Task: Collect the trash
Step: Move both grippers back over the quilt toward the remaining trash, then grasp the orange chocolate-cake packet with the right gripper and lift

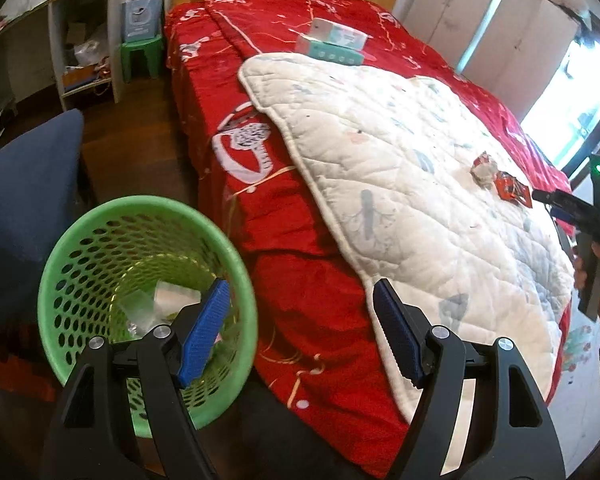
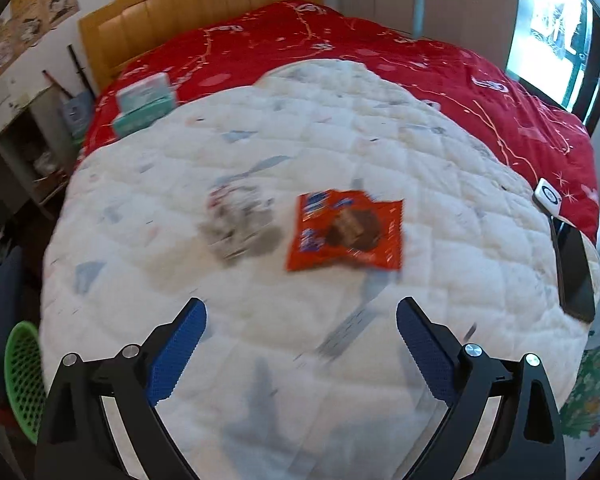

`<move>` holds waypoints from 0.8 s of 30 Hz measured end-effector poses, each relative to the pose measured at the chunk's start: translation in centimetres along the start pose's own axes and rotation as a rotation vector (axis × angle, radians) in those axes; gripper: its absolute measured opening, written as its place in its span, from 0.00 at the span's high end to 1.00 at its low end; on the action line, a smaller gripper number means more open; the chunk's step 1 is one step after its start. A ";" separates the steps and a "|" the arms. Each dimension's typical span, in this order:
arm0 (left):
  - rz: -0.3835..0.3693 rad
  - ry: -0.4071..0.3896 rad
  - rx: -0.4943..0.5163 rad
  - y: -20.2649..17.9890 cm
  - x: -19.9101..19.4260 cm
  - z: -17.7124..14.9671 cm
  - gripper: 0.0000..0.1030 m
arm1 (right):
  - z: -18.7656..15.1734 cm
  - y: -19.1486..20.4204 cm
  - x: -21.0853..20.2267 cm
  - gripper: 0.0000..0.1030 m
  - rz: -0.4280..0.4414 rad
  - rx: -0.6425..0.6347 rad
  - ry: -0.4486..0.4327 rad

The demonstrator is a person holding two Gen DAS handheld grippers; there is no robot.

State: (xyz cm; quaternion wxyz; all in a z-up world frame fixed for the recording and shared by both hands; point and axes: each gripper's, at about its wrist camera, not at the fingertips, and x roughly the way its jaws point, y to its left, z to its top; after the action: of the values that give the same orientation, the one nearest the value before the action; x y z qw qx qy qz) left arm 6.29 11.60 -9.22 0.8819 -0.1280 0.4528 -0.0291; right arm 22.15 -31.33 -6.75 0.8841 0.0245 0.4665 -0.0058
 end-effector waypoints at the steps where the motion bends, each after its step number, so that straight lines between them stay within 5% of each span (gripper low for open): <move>1: -0.001 0.004 0.008 -0.4 0.3 0.3 0.29 | 0.3 -0.5 0.4 0.10 -0.007 0.002 0.004; 21: -0.021 0.022 0.134 -7.4 5.5 5.8 0.29 | 4.0 -2.7 10.4 0.08 -0.091 -0.006 0.096; 24: -0.035 0.015 0.166 -9.2 6.5 7.2 0.29 | 4.0 -3.2 10.7 0.19 -0.085 0.007 0.097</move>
State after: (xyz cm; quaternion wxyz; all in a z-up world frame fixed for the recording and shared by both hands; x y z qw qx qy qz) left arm 16.48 3.07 -8.04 0.8855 -0.0621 0.4529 -0.0829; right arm 31.42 -34.55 -13.43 0.8593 0.0079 0.5096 -0.0436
